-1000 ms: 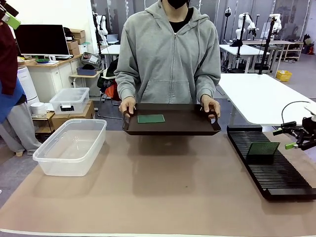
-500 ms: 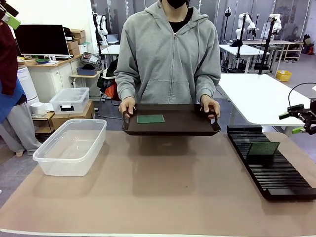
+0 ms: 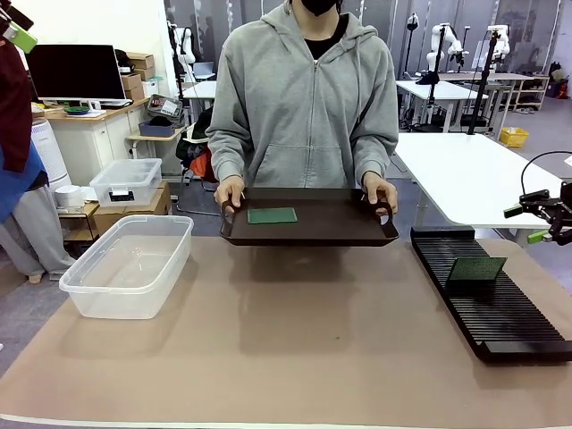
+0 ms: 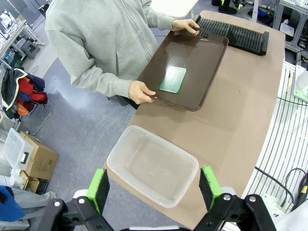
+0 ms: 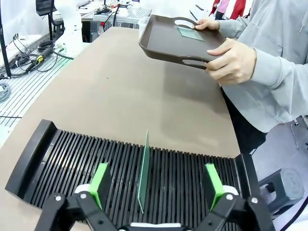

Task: Sort PCBs into racks and boxes based on the side picked up.
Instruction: Pick up the Blank PCB handed by the Human.

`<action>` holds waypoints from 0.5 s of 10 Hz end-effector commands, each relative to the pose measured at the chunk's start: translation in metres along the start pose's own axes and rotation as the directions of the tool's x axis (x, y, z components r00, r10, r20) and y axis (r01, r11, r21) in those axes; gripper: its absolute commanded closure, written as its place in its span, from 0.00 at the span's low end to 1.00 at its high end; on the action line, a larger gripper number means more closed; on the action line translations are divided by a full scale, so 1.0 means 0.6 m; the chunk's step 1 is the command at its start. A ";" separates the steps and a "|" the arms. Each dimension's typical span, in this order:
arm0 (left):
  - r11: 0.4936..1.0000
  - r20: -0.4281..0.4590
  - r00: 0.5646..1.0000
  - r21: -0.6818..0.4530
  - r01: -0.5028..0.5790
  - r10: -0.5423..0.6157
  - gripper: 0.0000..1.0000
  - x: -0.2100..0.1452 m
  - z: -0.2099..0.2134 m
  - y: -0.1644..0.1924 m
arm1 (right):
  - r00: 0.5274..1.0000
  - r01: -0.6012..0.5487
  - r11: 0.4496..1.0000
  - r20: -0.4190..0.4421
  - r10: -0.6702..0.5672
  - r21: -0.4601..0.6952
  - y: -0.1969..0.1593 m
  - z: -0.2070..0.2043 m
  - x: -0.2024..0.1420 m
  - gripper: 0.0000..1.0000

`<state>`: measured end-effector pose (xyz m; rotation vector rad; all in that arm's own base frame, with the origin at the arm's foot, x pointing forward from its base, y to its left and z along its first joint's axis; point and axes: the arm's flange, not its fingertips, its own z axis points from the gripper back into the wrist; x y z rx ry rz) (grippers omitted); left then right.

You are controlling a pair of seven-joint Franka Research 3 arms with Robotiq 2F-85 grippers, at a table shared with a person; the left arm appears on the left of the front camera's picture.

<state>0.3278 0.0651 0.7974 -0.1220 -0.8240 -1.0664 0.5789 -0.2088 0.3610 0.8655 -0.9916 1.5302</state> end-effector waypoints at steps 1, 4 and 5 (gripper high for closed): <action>1.000 -0.004 1.000 0.001 0.000 0.000 0.00 -0.001 -0.001 -0.001 | 1.000 -0.011 1.000 -0.006 0.011 0.003 -0.002 0.004 0.003 0.00; 1.000 -0.004 1.000 0.001 0.000 0.000 0.00 -0.001 -0.001 -0.001 | 1.000 0.019 1.000 -0.006 -0.019 -0.018 -0.007 -0.007 0.058 0.00; 1.000 -0.004 1.000 0.001 0.000 0.000 0.00 -0.001 -0.001 -0.001 | 0.998 0.040 0.999 -0.039 -0.041 -0.023 -0.014 -0.016 0.120 0.00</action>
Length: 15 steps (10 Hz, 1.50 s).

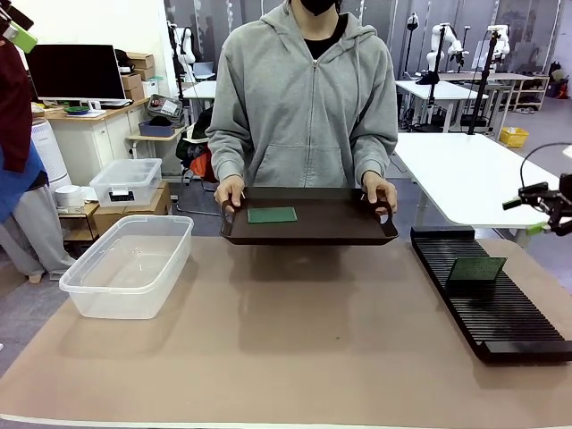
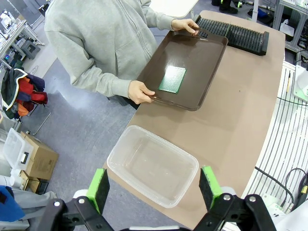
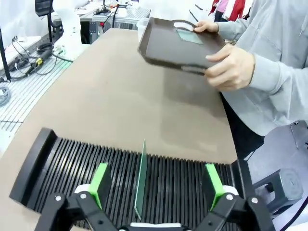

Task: Sort PCBs into racks and boxes based on the side picked up.
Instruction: Pick up the Blank PCB handed by the Human.

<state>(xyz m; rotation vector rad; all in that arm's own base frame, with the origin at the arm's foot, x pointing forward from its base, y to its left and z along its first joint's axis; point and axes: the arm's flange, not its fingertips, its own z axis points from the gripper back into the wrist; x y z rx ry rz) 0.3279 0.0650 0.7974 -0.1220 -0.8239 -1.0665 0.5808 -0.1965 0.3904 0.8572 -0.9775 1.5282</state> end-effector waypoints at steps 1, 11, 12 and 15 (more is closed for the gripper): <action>1.000 -0.004 1.000 0.001 0.000 0.000 0.00 -0.001 -0.001 -0.001 | 0.995 0.058 0.996 -0.077 -0.064 -0.069 -0.006 -0.017 0.130 0.00; 1.000 -0.004 1.000 0.001 0.000 0.000 0.00 -0.001 -0.001 -0.001 | 0.877 0.204 0.937 -0.372 -0.304 -0.282 0.115 0.087 0.572 0.00; 1.000 -0.004 1.000 0.001 0.000 0.000 0.00 -0.001 -0.001 -0.001 | 0.907 0.124 0.976 -0.378 -0.184 -0.178 0.147 0.105 0.600 0.00; 1.000 -0.004 1.000 0.001 0.000 0.000 0.00 -0.001 -0.001 -0.001 | 0.892 0.183 0.948 -0.360 -0.272 -0.261 0.116 0.108 0.596 0.00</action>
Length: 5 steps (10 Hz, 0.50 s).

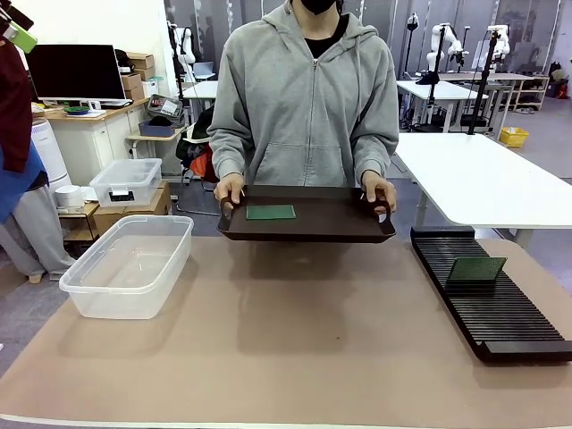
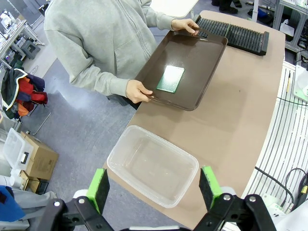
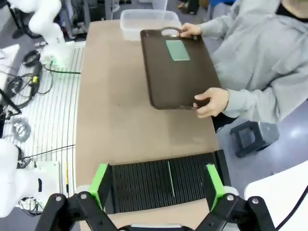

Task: Sort PCBs into racks and boxes based on the side picked up.
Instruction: Pick up the Blank PCB handed by the Human.

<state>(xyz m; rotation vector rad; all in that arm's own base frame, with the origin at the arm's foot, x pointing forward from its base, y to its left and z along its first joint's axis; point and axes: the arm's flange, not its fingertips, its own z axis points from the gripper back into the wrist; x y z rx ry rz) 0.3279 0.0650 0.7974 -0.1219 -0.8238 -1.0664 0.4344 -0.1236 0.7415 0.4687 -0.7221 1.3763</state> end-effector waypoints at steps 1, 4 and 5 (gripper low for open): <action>1.000 -0.003 1.000 0.001 0.000 0.000 0.00 -0.002 -0.001 -0.001 | 0.997 0.080 0.996 -0.012 -0.080 -0.028 -0.031 -0.024 -0.009 0.00; 1.000 -0.003 1.000 0.001 0.000 0.000 0.00 -0.002 -0.001 -0.001 | 0.998 0.056 0.998 -0.004 -0.056 -0.019 -0.034 -0.020 -0.021 0.00; 1.000 -0.003 1.000 0.001 0.000 0.000 0.00 -0.002 -0.001 -0.001 | 0.978 0.207 0.976 -0.013 -0.208 -0.066 -0.015 -0.001 -0.003 0.00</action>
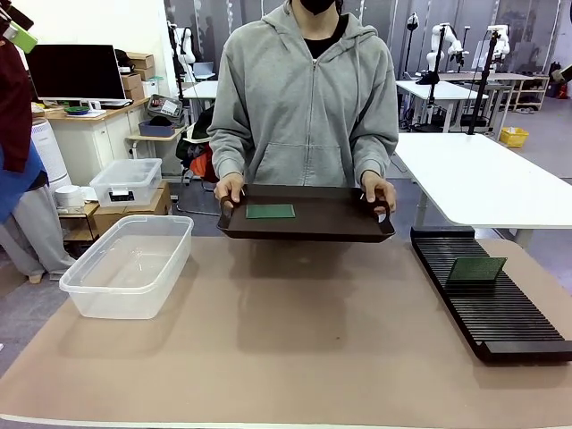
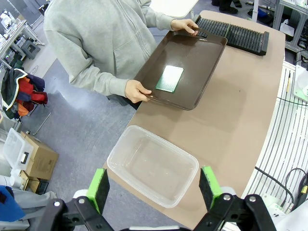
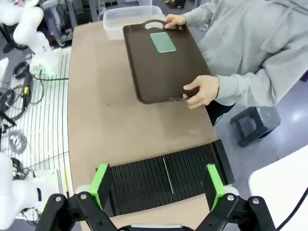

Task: Sort PCBs into racks and boxes based on the side picked up.
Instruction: Pick up the Blank PCB handed by the Human.

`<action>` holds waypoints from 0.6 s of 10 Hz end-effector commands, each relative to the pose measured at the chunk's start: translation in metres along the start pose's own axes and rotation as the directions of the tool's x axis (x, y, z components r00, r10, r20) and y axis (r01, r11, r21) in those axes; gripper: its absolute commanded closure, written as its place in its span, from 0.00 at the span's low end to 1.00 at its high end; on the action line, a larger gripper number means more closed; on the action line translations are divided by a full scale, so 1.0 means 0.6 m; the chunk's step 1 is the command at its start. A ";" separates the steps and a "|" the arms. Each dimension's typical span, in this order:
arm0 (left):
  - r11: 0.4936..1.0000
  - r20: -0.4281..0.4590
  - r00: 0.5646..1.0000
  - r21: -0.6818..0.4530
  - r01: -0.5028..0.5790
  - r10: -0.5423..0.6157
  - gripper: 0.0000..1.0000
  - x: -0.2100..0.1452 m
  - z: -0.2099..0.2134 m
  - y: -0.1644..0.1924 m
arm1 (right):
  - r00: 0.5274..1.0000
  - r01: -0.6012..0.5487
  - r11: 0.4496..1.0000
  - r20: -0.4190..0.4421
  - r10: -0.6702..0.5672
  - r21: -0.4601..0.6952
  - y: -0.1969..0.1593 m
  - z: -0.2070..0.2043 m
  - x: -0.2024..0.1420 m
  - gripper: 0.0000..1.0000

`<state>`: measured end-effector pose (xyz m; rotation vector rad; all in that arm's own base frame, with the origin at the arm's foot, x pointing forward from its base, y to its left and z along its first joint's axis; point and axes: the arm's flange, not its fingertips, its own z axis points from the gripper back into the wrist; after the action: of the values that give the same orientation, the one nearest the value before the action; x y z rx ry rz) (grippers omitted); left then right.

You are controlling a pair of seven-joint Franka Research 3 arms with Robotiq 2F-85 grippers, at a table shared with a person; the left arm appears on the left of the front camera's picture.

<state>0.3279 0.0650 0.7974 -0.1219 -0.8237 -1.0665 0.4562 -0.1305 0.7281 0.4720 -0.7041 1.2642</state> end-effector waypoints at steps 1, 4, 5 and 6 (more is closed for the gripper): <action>1.000 -0.003 1.000 0.001 0.000 0.000 0.00 -0.002 -0.001 -0.001 | 0.979 0.203 0.979 0.019 -0.202 -0.015 0.032 0.037 0.028 0.00; 1.000 -0.003 1.000 0.001 0.000 0.000 0.00 -0.002 -0.001 -0.001 | 0.953 0.304 0.948 0.016 -0.304 -0.099 0.089 0.089 0.070 0.00; 1.000 -0.003 1.000 0.001 0.000 0.000 0.00 -0.002 -0.001 -0.001 | 0.944 0.326 0.942 -0.018 -0.329 -0.081 0.102 0.109 0.082 0.00; 1.000 -0.003 1.000 0.001 0.000 0.000 0.00 -0.002 -0.001 -0.001 | 0.930 0.364 0.928 -0.022 -0.367 -0.079 0.113 0.121 0.093 0.00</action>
<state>0.3280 0.0650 0.7974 -0.1219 -0.8237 -1.0665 0.3822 -0.1267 0.8107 0.4860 -0.6524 0.9136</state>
